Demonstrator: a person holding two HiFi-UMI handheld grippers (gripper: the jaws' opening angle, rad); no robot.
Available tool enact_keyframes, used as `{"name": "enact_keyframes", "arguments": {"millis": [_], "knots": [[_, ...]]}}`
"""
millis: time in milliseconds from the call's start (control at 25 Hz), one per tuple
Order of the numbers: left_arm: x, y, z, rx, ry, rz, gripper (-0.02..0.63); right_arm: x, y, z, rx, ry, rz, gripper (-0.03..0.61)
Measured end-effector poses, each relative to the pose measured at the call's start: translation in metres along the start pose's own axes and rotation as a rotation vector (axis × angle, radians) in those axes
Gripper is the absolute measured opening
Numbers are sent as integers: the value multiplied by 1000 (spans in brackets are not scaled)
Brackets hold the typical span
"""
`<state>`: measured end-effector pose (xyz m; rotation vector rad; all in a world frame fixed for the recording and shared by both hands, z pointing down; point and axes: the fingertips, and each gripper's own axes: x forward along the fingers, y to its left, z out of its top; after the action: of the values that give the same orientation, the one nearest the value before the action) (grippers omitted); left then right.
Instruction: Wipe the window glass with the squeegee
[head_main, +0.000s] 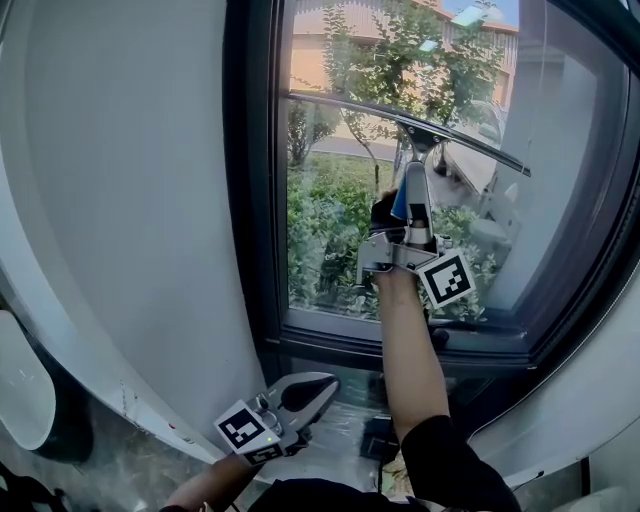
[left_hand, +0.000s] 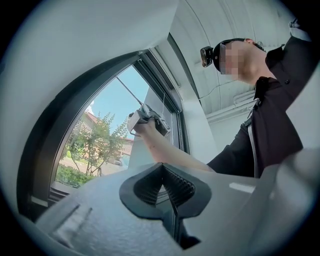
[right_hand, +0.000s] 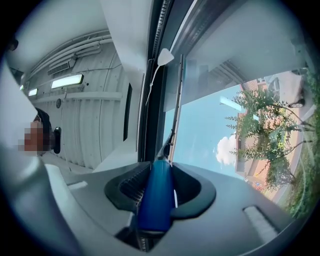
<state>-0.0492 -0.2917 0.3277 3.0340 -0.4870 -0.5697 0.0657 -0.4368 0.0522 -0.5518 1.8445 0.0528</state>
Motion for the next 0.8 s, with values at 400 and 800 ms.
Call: {"name": "enact_keyframes", "arguments": {"millis": [400, 800], "knots": [[6, -5, -17, -49, 22, -19, -5, -23, -6, -2, 18, 42, -20, 133], [9, -19, -8, -84, -16, -61, -5, -45, -6, -5, 14, 32, -57, 132]]}}
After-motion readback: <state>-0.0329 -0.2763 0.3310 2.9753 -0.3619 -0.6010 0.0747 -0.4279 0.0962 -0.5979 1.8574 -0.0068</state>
